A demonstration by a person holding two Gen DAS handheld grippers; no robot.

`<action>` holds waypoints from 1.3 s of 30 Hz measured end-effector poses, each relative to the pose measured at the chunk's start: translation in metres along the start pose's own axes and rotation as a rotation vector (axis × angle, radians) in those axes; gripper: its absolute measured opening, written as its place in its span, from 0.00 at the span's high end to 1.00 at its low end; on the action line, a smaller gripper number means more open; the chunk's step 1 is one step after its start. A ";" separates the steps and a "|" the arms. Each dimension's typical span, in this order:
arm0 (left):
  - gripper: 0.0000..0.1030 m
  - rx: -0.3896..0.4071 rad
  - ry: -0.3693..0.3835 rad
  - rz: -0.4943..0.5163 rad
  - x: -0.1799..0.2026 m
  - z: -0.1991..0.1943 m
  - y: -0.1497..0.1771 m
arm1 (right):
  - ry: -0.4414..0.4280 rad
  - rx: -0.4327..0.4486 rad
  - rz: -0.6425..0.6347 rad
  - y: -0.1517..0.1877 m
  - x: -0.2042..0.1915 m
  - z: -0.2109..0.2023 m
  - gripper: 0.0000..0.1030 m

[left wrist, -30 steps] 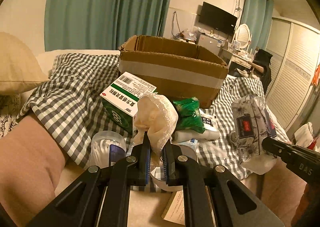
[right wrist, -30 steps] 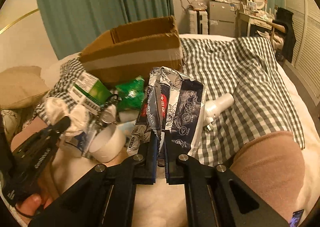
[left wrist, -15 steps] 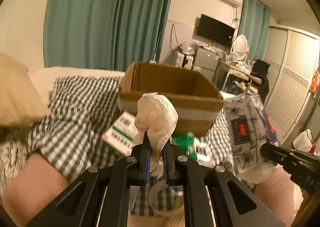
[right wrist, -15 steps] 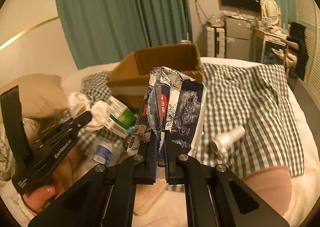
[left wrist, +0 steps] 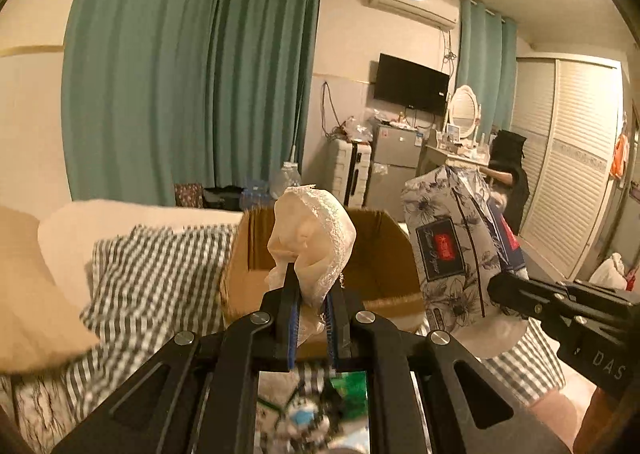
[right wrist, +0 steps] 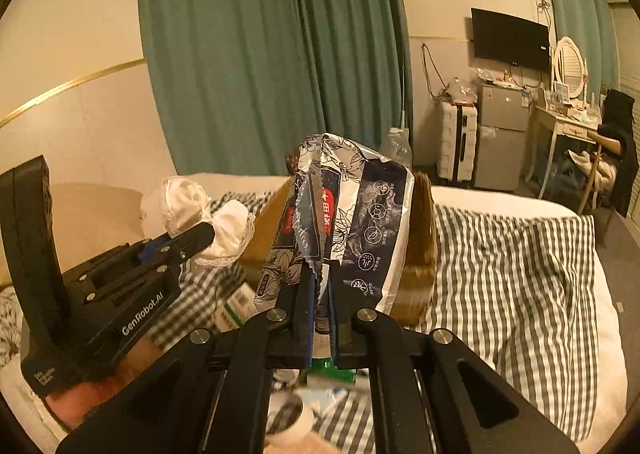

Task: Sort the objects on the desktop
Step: 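Lift the lace cloth and tissue pack and carry both over the cardboard box, then open both grippers to drop the cloth and tissue pack into the box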

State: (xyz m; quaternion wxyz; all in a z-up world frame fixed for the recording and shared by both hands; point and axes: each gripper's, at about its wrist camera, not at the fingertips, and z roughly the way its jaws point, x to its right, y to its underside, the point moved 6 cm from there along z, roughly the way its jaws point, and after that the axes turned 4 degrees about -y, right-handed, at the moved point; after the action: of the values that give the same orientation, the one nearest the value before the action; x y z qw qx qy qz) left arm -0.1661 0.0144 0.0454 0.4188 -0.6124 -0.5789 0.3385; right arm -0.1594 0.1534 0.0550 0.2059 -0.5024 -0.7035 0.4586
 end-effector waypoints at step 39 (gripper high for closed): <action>0.19 -0.228 -0.034 0.006 -0.014 0.196 0.023 | 0.049 -0.054 0.067 -0.030 0.095 0.166 0.56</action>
State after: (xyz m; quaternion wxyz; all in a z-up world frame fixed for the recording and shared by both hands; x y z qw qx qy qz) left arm -0.3336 0.0242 -0.0588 0.3357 -0.6520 -0.6186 0.2820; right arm -0.3386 0.1638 -0.0182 0.1940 -0.5423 -0.6931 0.4334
